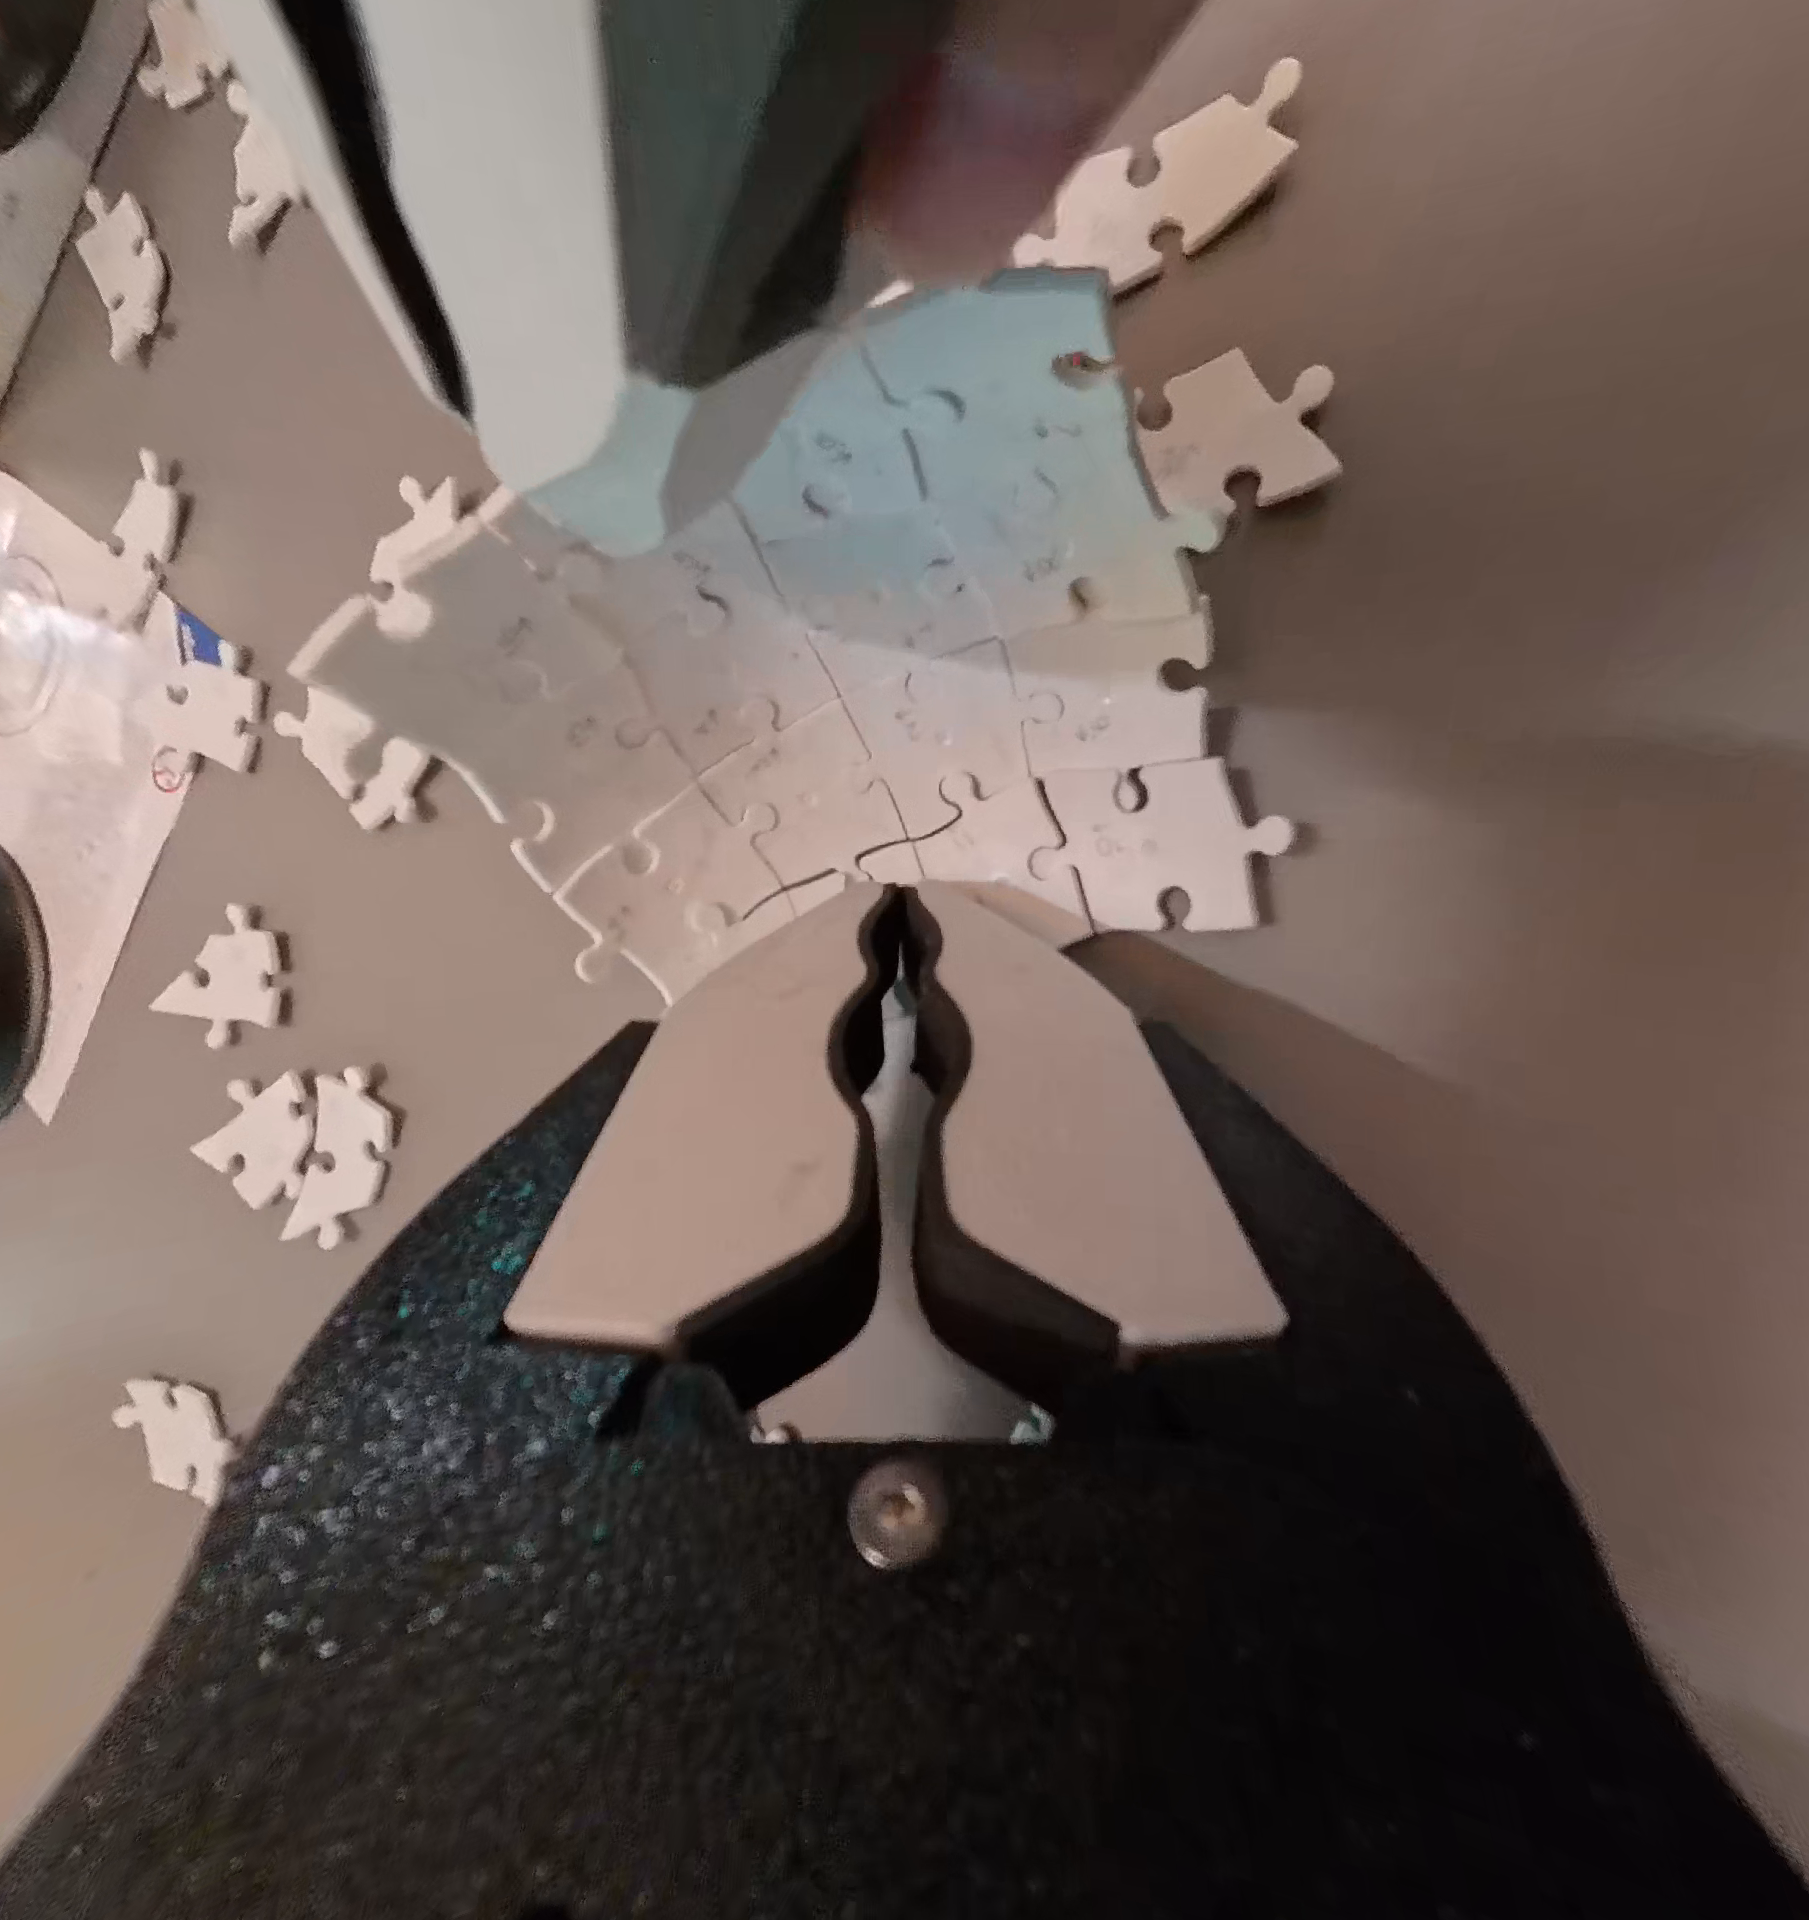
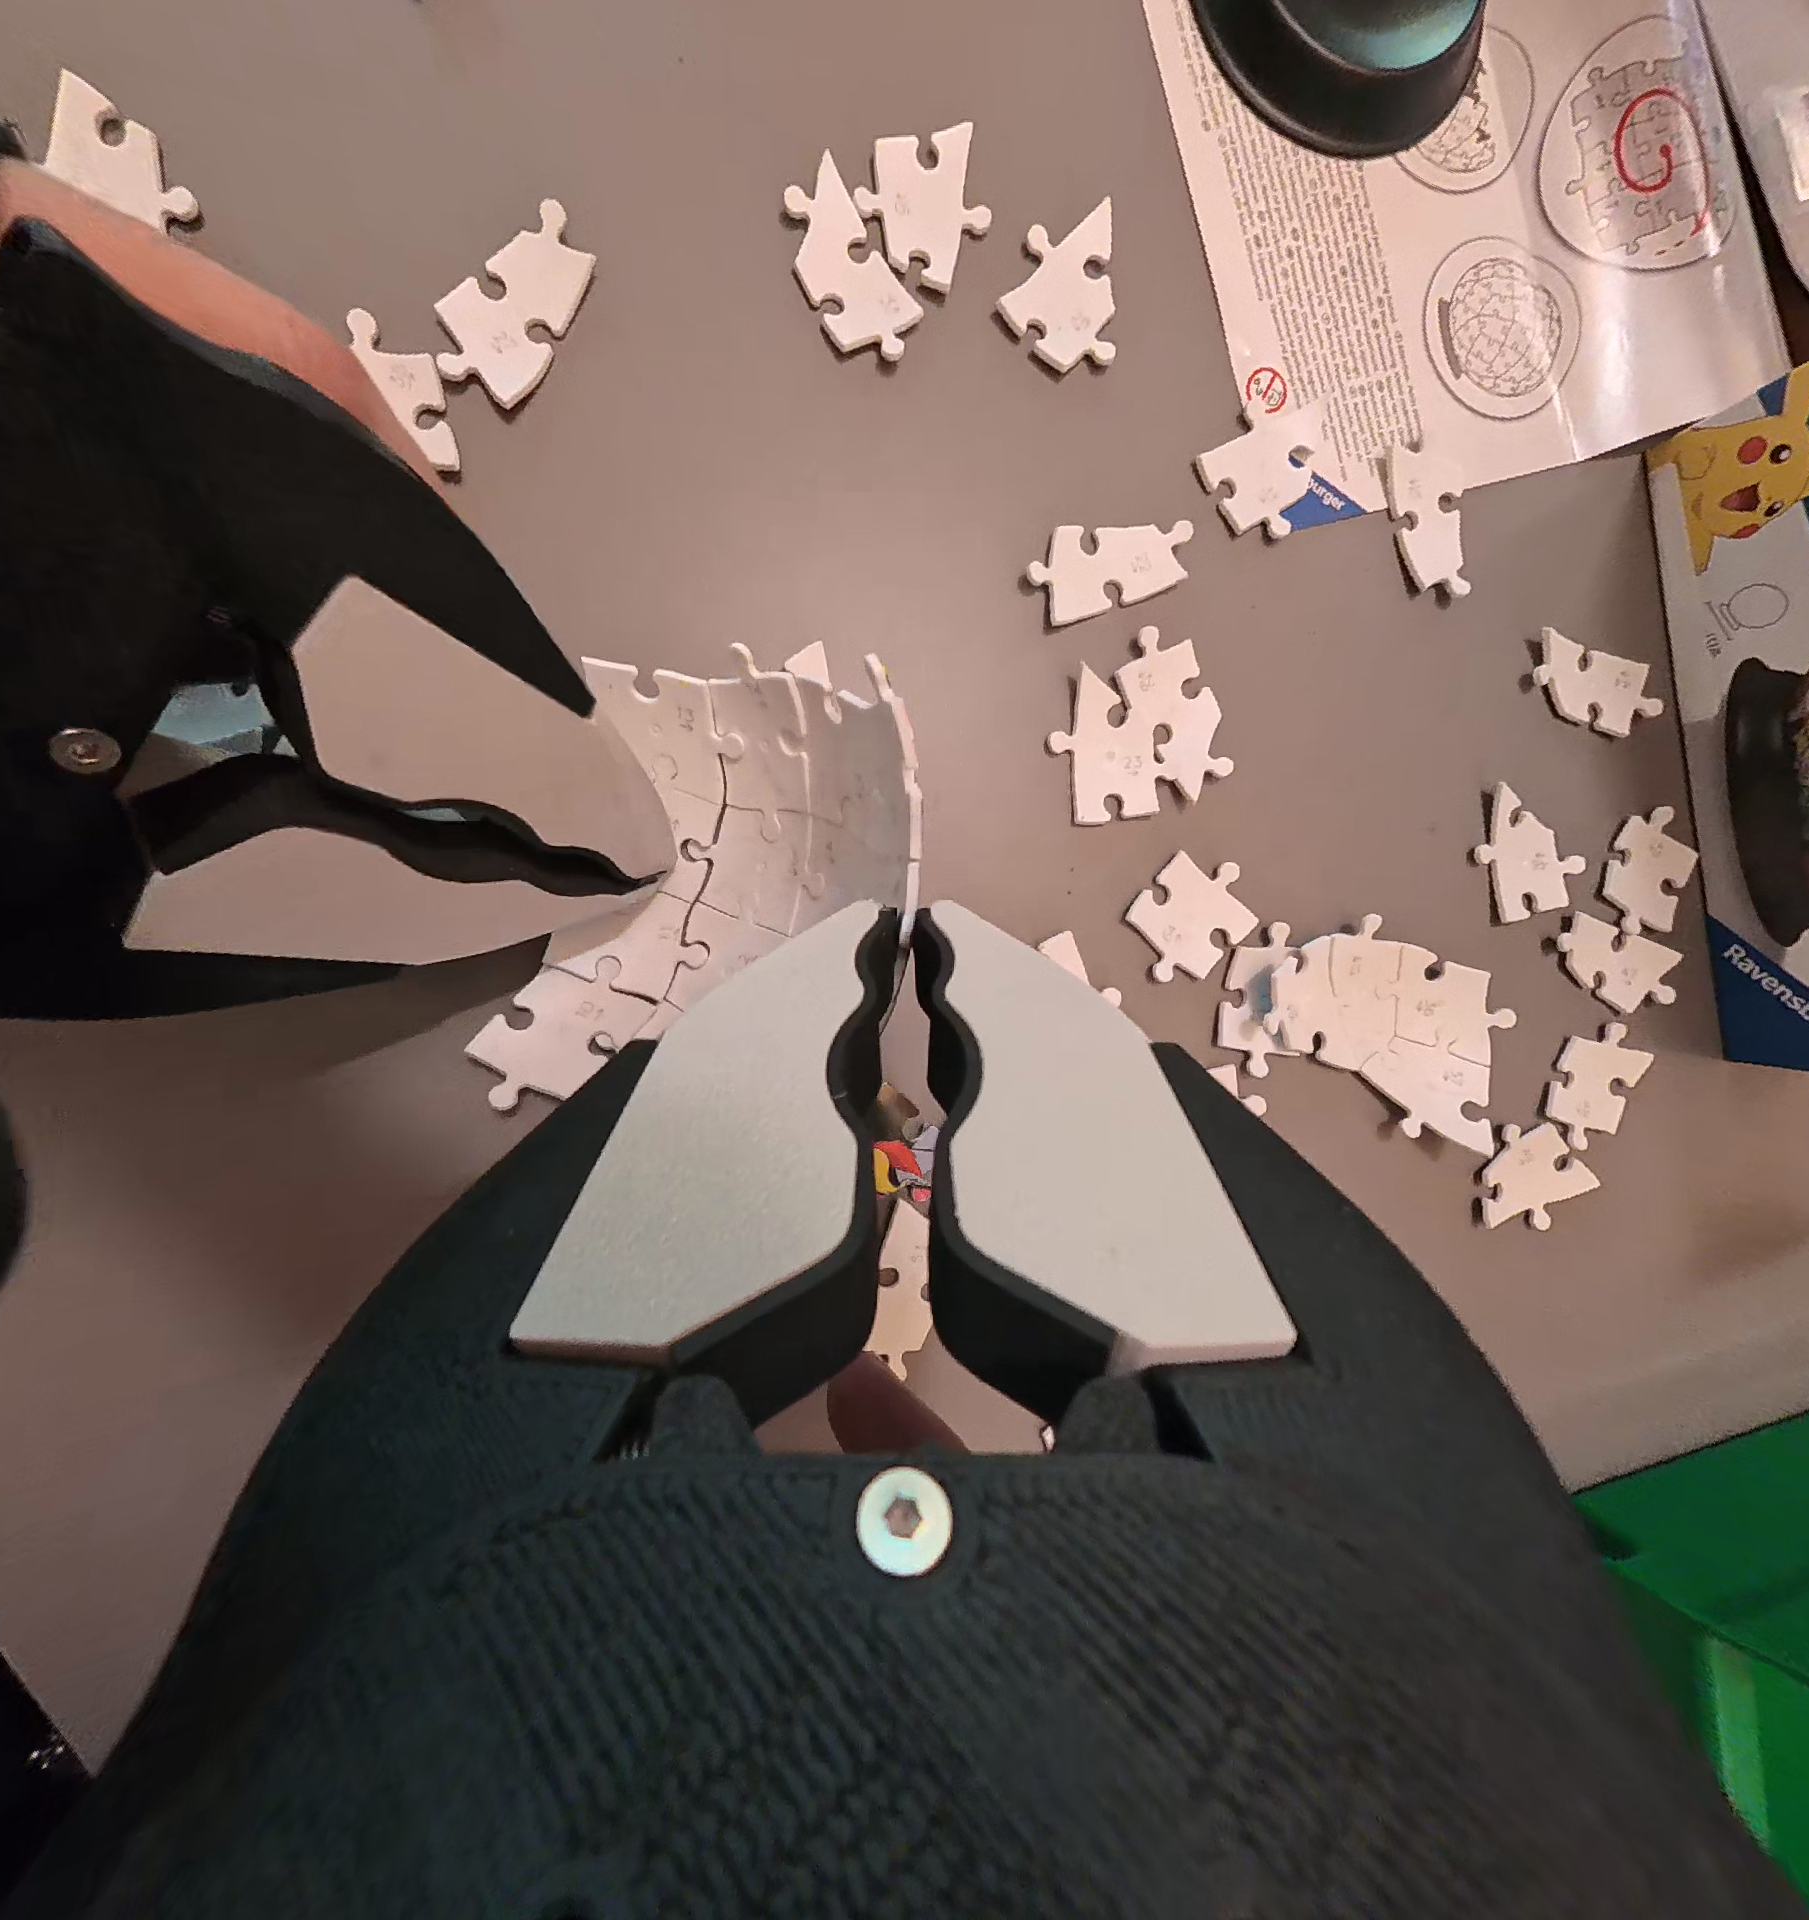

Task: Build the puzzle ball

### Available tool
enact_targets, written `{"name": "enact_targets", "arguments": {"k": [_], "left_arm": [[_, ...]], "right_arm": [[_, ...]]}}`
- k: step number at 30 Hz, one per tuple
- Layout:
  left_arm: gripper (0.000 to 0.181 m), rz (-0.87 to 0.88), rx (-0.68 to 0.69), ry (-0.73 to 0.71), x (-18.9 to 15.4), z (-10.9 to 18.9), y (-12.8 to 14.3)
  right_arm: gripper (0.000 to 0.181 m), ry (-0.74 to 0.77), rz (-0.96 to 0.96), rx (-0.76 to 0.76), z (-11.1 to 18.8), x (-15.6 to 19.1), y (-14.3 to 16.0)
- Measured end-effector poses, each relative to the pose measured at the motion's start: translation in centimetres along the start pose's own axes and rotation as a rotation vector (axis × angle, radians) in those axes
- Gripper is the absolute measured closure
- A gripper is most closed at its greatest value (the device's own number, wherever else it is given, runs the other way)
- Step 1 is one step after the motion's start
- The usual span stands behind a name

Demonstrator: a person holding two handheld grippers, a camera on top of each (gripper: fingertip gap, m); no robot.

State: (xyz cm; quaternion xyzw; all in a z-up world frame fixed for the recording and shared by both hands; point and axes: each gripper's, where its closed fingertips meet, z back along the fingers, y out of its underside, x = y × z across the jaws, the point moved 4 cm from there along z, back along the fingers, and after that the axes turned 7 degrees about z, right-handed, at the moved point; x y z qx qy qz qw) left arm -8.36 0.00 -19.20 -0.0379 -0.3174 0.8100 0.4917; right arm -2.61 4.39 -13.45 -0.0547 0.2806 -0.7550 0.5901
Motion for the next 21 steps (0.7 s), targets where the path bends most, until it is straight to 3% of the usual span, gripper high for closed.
{"name": "enact_targets", "arguments": {"k": [7, 21], "left_arm": [[0.181, 0.031, -0.071, 0.023, -0.15, 0.62, -0.48], [0.181, -0.132, 0.014, 0.032, -0.85, -0.16, -0.65]], "right_arm": [[0.177, -0.007, -0.029, -0.003, -0.04, -0.24, 0.50], [0.178, -0.016, -0.054, -0.006, -0.08, -0.28, 0.58]]}}
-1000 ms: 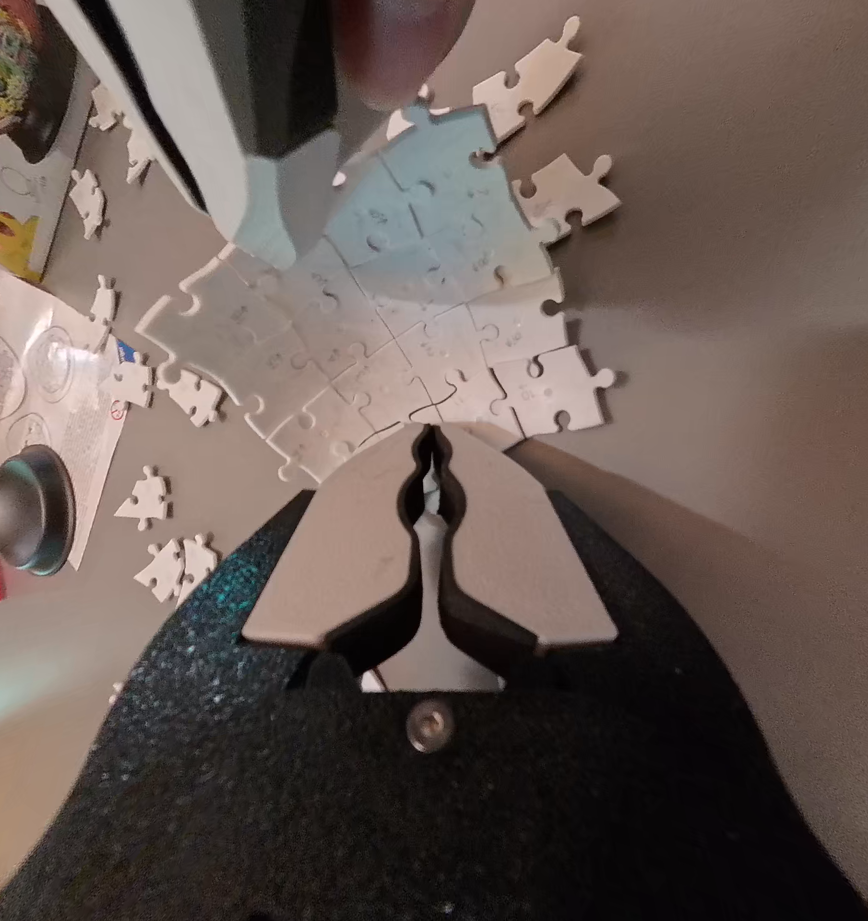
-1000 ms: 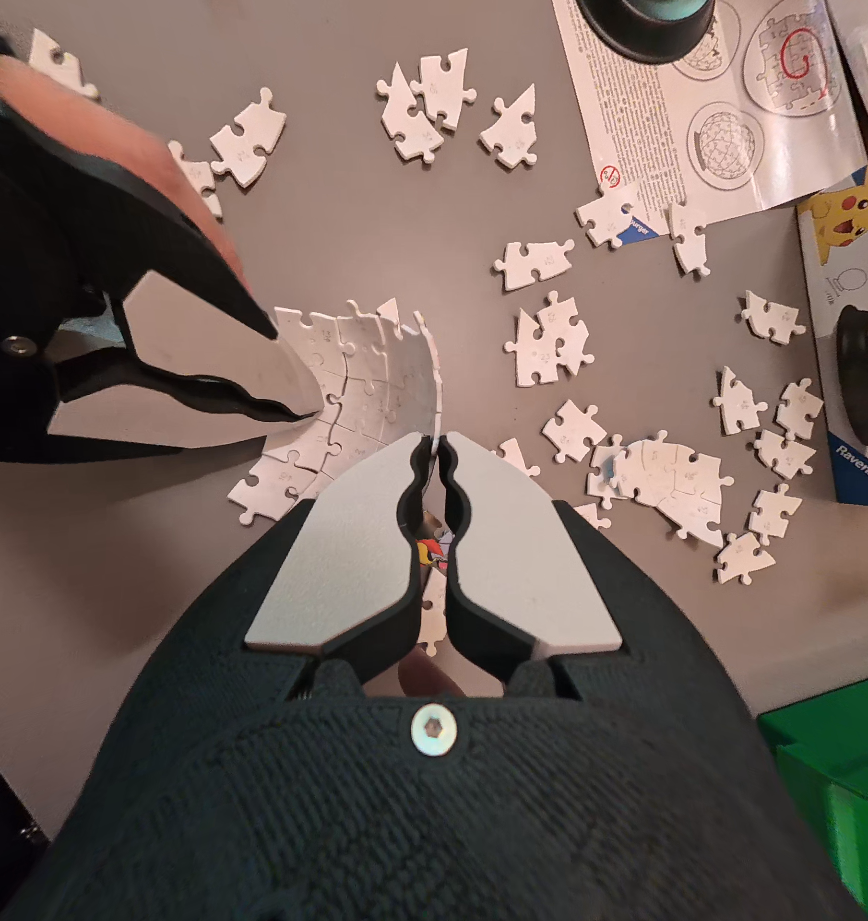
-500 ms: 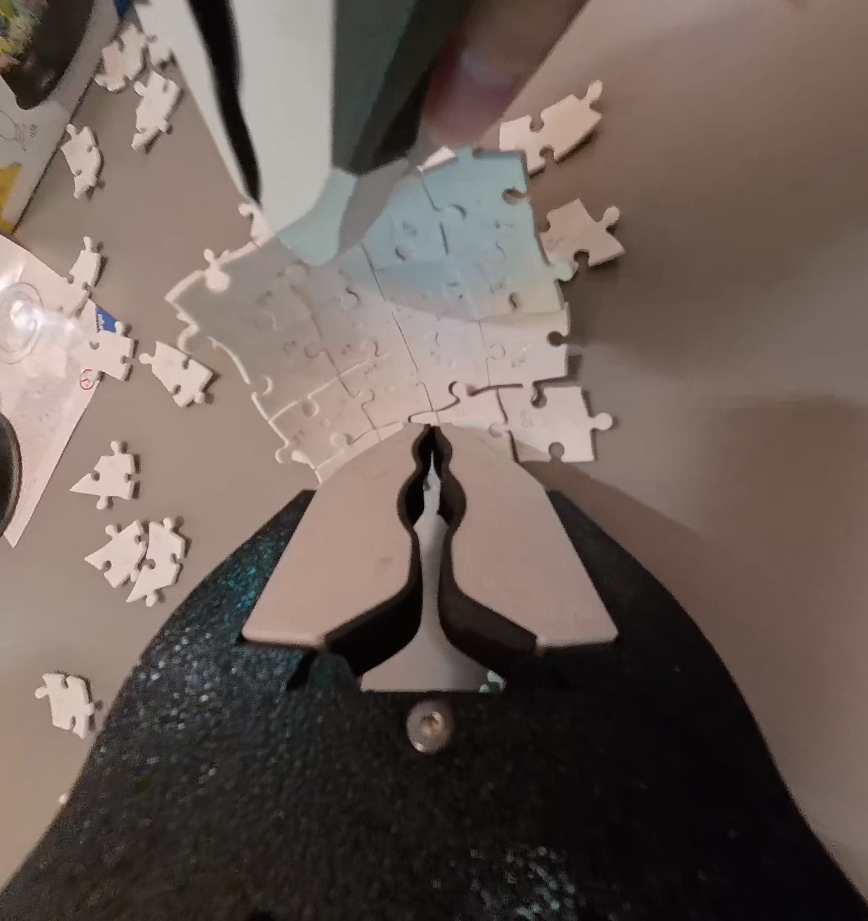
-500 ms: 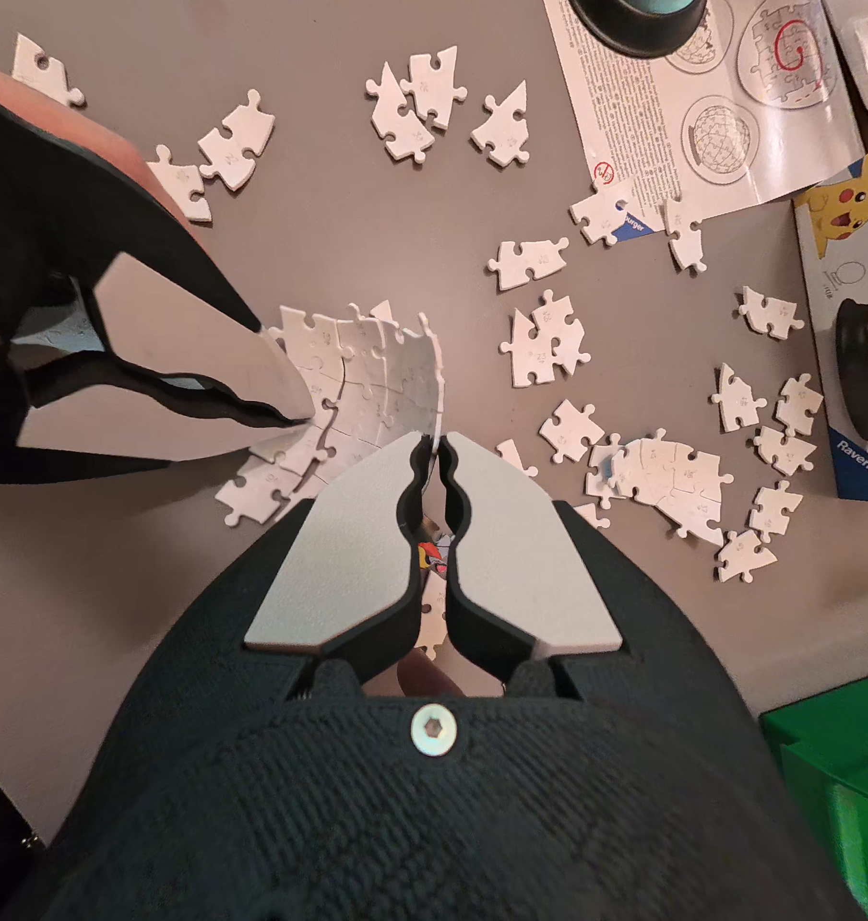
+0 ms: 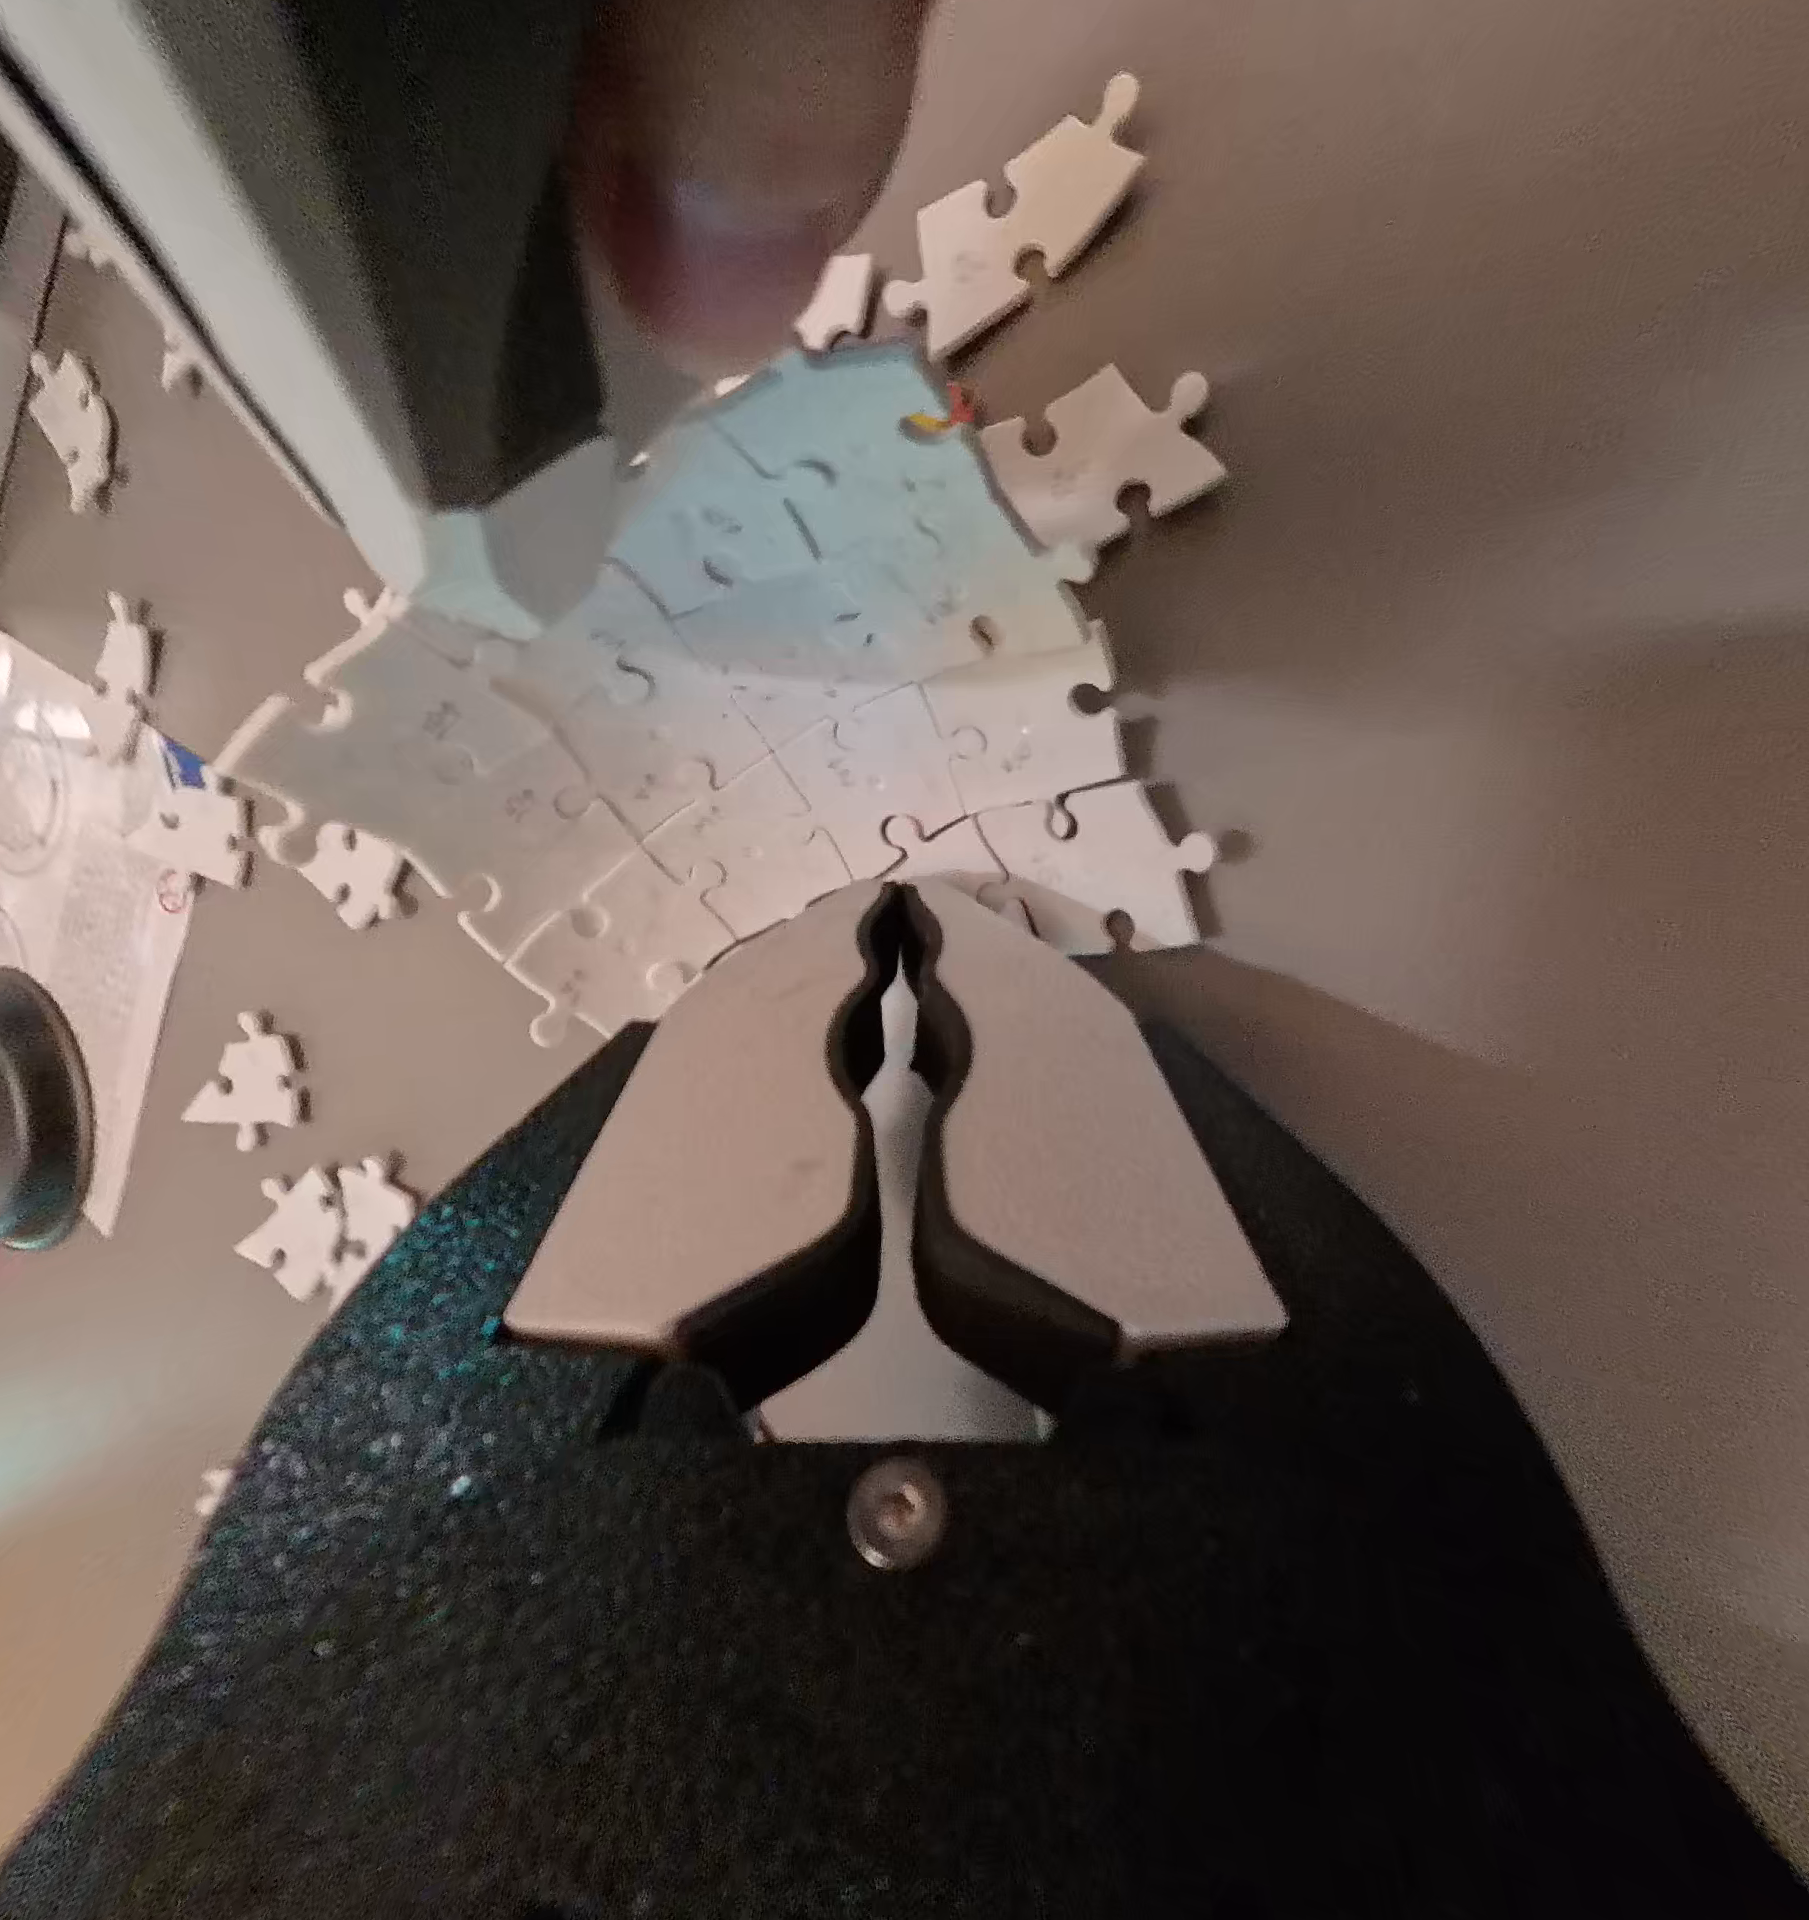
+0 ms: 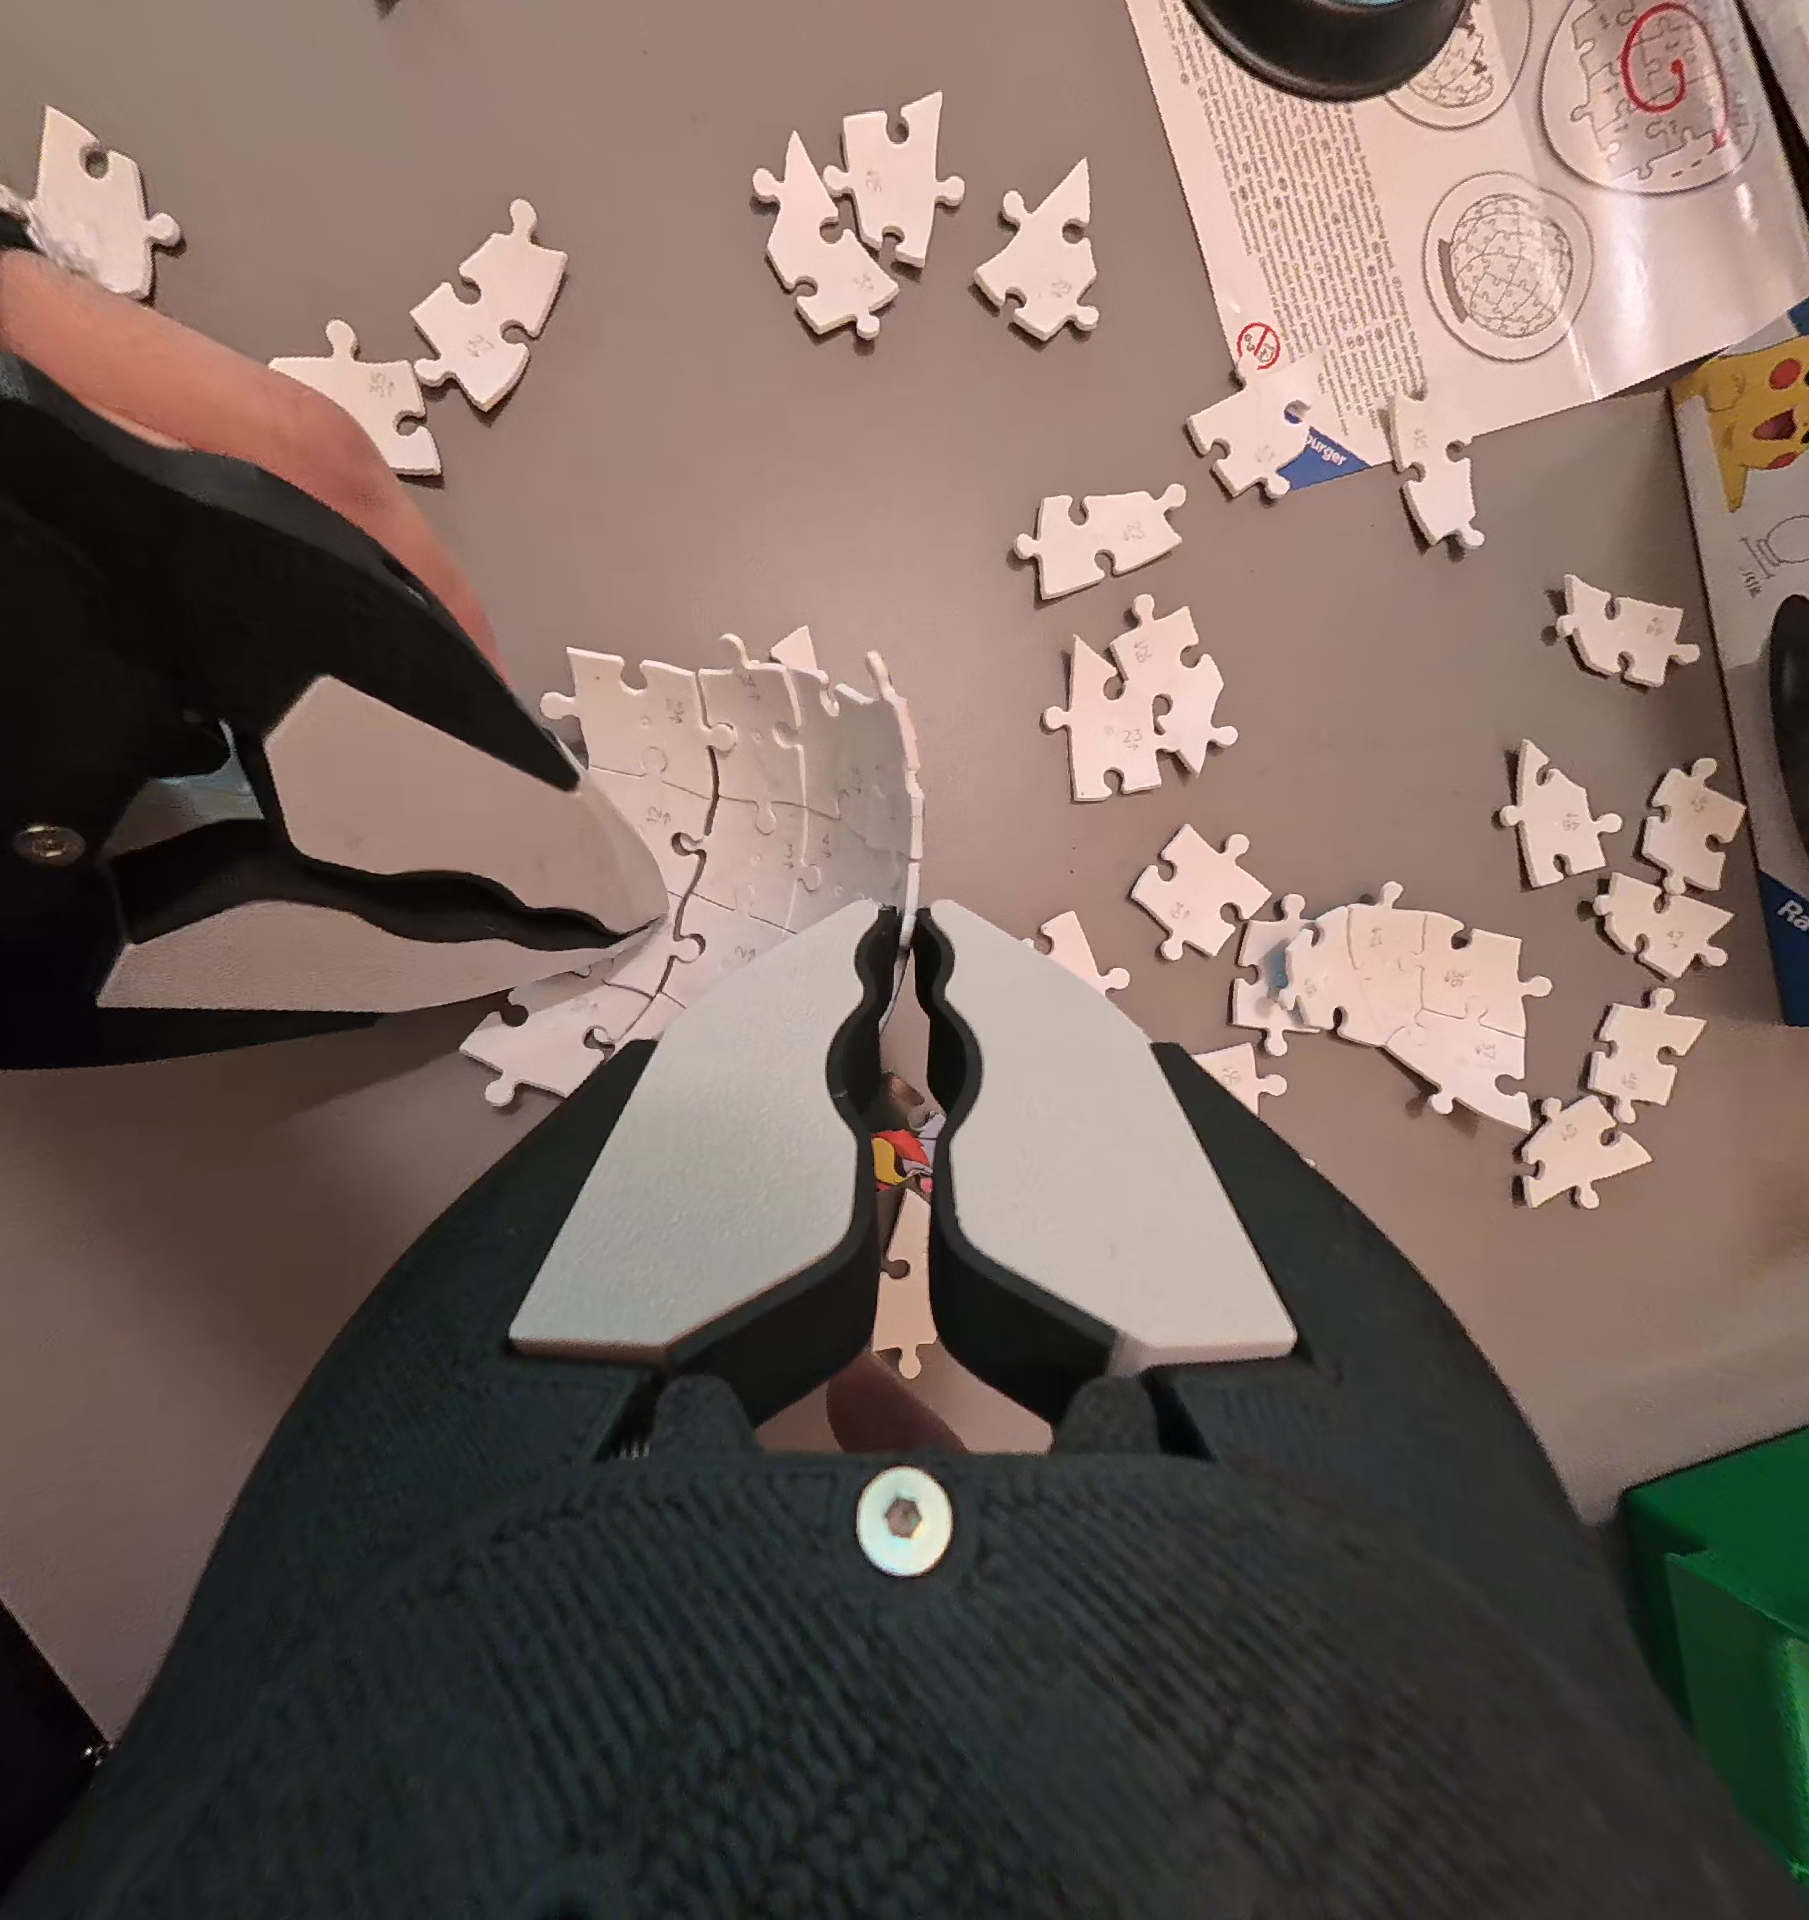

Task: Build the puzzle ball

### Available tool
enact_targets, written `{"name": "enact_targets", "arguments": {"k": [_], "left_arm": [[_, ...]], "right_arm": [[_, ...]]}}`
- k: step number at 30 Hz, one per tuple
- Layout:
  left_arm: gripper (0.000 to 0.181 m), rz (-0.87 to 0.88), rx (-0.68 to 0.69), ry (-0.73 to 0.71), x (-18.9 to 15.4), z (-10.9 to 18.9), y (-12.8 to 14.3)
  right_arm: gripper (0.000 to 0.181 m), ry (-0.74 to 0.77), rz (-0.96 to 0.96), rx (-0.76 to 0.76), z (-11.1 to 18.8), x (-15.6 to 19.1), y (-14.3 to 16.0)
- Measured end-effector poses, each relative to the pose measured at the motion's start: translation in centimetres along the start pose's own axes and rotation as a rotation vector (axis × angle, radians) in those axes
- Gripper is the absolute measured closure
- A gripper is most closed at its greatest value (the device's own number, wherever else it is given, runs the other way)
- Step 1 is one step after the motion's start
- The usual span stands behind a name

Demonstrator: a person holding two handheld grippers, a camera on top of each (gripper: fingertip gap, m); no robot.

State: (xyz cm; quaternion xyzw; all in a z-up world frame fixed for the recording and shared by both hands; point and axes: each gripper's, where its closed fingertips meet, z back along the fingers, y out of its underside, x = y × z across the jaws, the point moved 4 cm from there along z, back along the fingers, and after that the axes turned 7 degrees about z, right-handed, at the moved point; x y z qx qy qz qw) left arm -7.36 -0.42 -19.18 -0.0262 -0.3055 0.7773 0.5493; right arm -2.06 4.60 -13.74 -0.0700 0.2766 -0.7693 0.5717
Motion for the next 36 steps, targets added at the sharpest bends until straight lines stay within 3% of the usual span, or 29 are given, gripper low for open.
{"name": "enact_targets", "arguments": {"k": [3, 12, 18, 26, 36], "left_arm": [[0.181, -0.036, 0.004, 0.000, 0.0, 0.0, 0.0], [0.181, 0.154, -0.126, -0.024, 1.4, 1.2, 1.0], [0.181, 0.143, -0.051, -0.054, 1.2, 0.5, 1.6], [0.181, 0.194, -0.048, -0.162, 1.0, 0.2, 1.4], [0.181, 0.165, 0.002, -0.104, 1.6, 0.2, 1.4]], "right_arm": [[0.177, -0.002, -0.020, 0.005, -0.1, -0.2, 0.5], [0.177, 0.002, -0.037, 0.009, -0.1, -0.4, 0.7], [0.177, 0.001, -0.035, 0.007, -0.1, -0.1, 0.5], [0.177, 0.007, -0.075, 0.029, -0.2, -0.2, 0.9], [0.176, 0.003, -0.065, 0.038, -0.2, -0.2, 1.0]]}}
